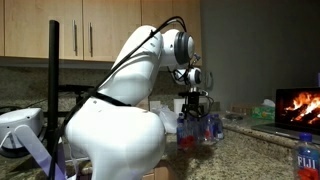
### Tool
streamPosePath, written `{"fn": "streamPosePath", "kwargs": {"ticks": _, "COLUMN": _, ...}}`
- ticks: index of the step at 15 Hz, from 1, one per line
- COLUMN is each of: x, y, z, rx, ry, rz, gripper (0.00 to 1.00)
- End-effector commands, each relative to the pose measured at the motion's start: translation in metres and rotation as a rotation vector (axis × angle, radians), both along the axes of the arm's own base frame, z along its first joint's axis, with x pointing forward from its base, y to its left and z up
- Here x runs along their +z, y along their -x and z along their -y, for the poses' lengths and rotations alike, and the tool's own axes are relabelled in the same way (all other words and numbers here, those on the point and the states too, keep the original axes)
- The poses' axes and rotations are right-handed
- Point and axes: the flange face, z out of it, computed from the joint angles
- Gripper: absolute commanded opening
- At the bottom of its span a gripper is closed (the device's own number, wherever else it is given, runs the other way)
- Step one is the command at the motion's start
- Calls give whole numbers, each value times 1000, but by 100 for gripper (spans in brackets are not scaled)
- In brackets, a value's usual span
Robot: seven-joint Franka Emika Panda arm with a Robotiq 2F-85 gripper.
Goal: Move three bottles to the right
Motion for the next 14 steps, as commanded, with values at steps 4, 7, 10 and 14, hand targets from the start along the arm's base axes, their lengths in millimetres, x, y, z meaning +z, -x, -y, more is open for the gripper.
{"fn": "streamPosePath", "kwargs": {"ticks": 4, "x": -16, "y": -6, "z": 2, "rx": -60, "ry": 23, "rz": -76, "gripper": 53}}
{"fn": "streamPosePath", "kwargs": {"ticks": 7, "x": -14, "y": -7, "z": 2, "rx": -68, "ry": 28, "rz": -82, "gripper": 34}}
{"fn": "streamPosePath", "kwargs": {"ticks": 10, "x": -7, "y": -6, "z": 2, "rx": -73, "ry": 35, "rz": -75, "gripper": 23}}
{"fn": "streamPosePath", "kwargs": {"ticks": 14, "x": -5, "y": -5, "z": 3, "rx": -81, "ry": 42, "rz": -71, "gripper": 18}}
